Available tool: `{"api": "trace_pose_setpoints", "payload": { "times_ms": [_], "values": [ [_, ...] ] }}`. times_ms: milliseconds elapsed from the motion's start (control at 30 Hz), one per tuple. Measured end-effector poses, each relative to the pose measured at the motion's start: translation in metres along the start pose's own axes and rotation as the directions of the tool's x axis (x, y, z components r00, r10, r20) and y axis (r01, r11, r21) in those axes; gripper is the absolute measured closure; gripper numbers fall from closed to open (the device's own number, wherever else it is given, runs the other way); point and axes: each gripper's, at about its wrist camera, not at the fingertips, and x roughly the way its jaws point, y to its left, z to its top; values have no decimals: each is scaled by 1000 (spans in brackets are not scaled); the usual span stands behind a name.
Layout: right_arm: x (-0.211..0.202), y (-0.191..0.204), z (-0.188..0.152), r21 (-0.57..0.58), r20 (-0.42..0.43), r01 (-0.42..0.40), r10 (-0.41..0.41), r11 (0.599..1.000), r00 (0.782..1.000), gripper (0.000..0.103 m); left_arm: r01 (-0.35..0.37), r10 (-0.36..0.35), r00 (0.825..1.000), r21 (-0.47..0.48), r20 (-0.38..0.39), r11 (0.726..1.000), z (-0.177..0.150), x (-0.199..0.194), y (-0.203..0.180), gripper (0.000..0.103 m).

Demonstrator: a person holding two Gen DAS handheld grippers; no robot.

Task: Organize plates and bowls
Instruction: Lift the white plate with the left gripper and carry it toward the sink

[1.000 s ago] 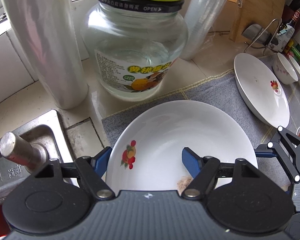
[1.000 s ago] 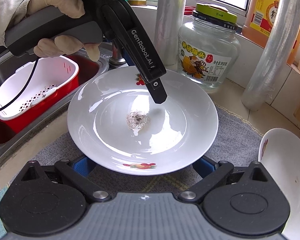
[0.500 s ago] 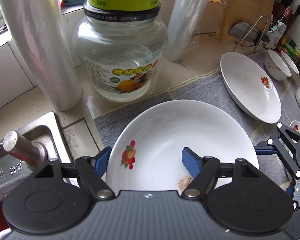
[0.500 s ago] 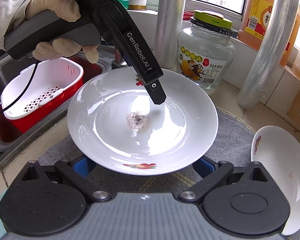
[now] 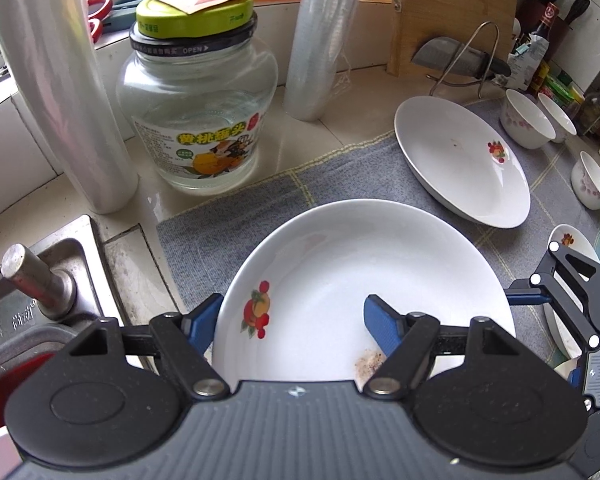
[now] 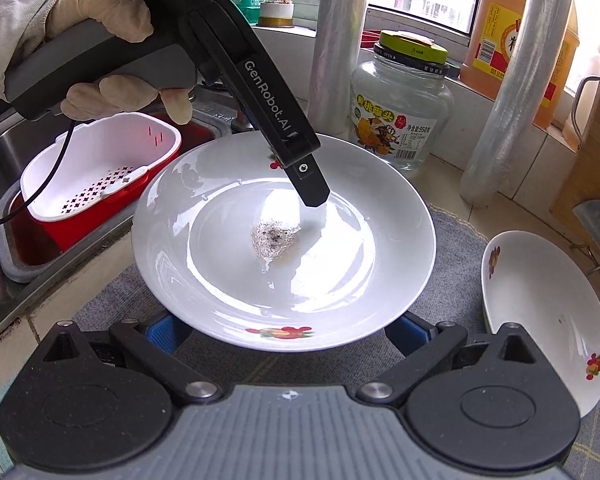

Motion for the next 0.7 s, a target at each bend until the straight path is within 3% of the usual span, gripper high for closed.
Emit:
{"api": "trace_pose_setpoints", "payload": {
  "times_ms": [700],
  "values": [
    [-38,16,-50,-26,-17,-20,20,999,1000,0,-6,6,1000,-17,-3,1000,-46,-9,-54,28]
  ]
}}
